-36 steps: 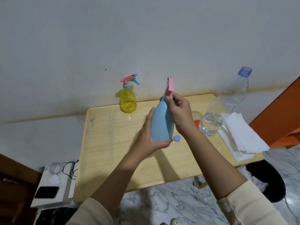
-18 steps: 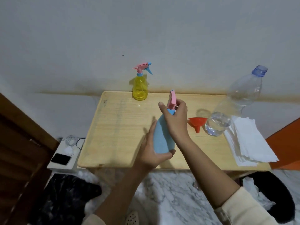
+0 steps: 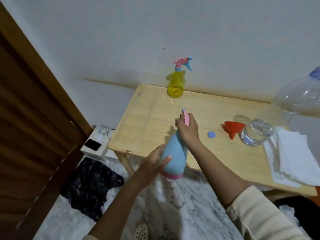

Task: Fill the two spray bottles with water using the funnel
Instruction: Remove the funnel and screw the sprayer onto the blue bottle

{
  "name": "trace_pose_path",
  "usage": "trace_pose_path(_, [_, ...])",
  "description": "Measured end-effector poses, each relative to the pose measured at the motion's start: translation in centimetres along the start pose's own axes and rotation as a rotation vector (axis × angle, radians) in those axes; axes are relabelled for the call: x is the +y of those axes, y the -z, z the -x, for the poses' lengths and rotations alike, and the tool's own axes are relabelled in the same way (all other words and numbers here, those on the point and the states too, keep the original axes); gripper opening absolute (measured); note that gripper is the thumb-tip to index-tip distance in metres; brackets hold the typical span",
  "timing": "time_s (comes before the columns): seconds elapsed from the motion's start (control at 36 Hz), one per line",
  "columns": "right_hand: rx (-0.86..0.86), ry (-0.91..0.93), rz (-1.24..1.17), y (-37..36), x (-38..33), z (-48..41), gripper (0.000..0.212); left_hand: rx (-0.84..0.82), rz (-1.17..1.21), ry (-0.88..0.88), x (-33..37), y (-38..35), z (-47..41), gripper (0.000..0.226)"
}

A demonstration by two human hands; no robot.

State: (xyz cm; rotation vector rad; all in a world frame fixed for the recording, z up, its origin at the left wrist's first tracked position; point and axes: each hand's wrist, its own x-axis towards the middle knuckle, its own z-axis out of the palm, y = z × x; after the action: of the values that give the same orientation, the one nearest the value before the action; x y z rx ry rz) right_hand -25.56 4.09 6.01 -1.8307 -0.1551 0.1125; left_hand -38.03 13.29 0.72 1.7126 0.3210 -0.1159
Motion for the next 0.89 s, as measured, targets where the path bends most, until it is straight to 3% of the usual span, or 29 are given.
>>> trace_pose_path(0.08, [-0.030,-0.008,0.035,-0.9,0.6,0.5,0.011,0.039,-0.131,0.154,-0.1,2.8,-0.7,0.048])
trace_pose_path(0.17, [-0.058,-0.039,0.047,-1.7,1.3,1.3,0.008,-0.136,-0.456,0.376,-0.6,5.9,-1.6,0.082])
trace_pose_path(0.25, [-0.069,-0.063,0.049,-2.5,2.0,2.1,0.011,-0.232,-0.727,0.399,-1.1,7.6,-2.5,0.063])
trace_pose_path(0.39, [-0.077,-0.133,0.079,-3.5,2.7,2.4,0.029,-0.163,-0.770,0.365,-1.5,8.5,-3.3,0.026])
trace_pose_path(0.53, [-0.136,-0.184,0.155,-4.6,3.0,2.2,0.033,-0.093,-0.852,0.302,-1.7,9.0,-4.0,0.024])
trace_pose_path(0.81, [-0.173,-0.287,0.045,-6.5,0.6,2.4,0.012,-0.149,-0.892,0.355,-1.7,10.3,-5.3,0.026])
trace_pose_path(0.89, [-0.195,-0.345,0.028,-6.9,0.4,2.4,0.046,-0.149,-0.890,0.369,-1.7,10.7,-5.4,0.026])
